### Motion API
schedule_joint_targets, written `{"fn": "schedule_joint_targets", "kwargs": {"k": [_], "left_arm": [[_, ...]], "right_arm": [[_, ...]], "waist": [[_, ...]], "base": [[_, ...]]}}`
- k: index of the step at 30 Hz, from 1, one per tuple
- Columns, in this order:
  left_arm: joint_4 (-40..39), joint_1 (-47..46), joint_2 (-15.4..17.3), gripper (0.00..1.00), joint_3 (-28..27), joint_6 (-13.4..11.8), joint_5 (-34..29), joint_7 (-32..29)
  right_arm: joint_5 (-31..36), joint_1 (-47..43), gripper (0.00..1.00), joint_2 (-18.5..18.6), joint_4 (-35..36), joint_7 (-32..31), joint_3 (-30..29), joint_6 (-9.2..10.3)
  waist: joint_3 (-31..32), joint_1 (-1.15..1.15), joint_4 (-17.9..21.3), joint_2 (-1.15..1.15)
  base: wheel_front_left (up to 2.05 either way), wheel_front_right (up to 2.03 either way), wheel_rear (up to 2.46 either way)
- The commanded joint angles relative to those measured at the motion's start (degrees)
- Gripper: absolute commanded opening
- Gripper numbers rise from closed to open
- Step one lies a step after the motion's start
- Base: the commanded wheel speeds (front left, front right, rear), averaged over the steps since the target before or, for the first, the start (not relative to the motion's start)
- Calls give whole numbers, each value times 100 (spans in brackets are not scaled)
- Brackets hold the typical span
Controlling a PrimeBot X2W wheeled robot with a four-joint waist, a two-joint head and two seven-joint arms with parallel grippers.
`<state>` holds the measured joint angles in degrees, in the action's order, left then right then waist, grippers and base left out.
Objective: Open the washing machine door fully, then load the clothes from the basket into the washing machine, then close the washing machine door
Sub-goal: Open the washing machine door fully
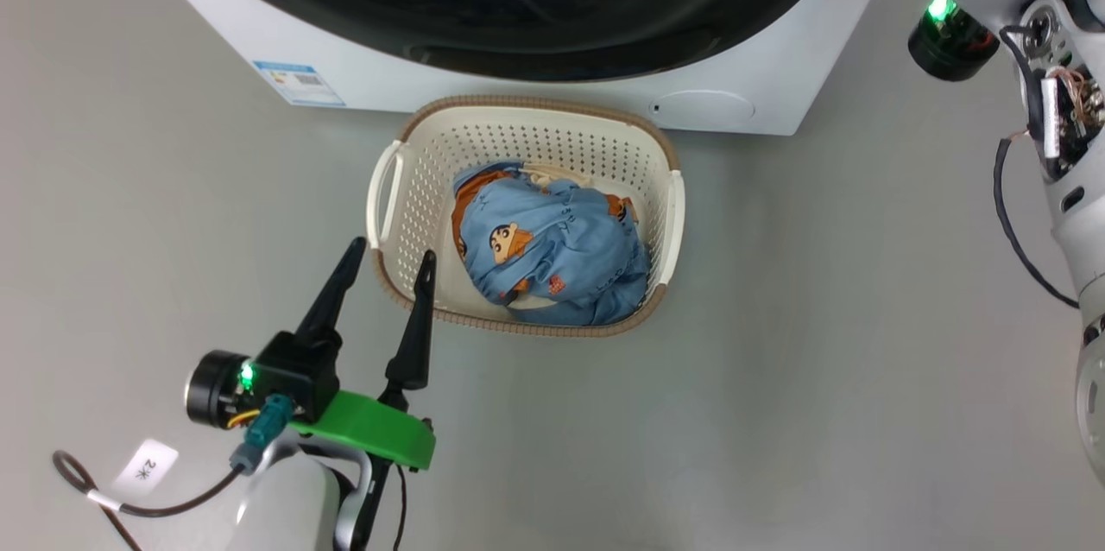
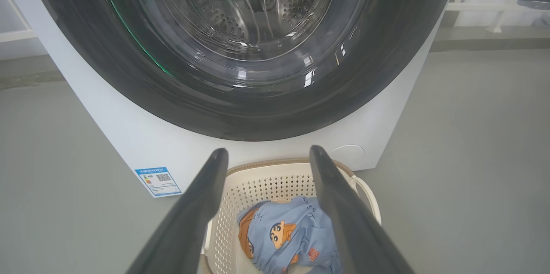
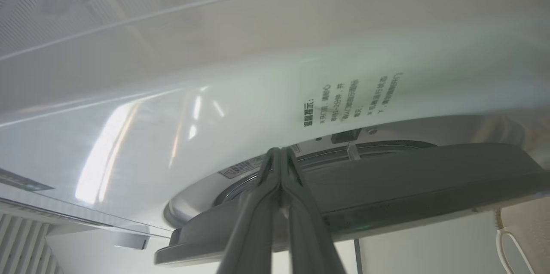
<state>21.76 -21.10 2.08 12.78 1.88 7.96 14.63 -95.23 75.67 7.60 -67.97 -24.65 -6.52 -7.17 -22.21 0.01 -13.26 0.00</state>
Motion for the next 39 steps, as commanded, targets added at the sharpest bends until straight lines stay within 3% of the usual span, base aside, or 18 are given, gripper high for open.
{"fn": "schedule_joint_targets", "kwargs": {"k": [1,19,39], "left_arm": [[-168,-98,89,100,-151,-35,25,37],[-178,-245,80,100,93,-164,261,37],[-144,-251,80,100,132,-202,297,37]], "right_arm": [[47,184,0,-102,105,-34,75,-32],[402,598,0,-206,-379,-507,494,-32],[344,157,0,-259,-160,-1364,538,-32]], "waist": [[-60,0,-49,0],[-261,0,-149,0],[-206,0,-13,0]], "base": [[0,0,0],[0,0,0],[0,0,0]]}}
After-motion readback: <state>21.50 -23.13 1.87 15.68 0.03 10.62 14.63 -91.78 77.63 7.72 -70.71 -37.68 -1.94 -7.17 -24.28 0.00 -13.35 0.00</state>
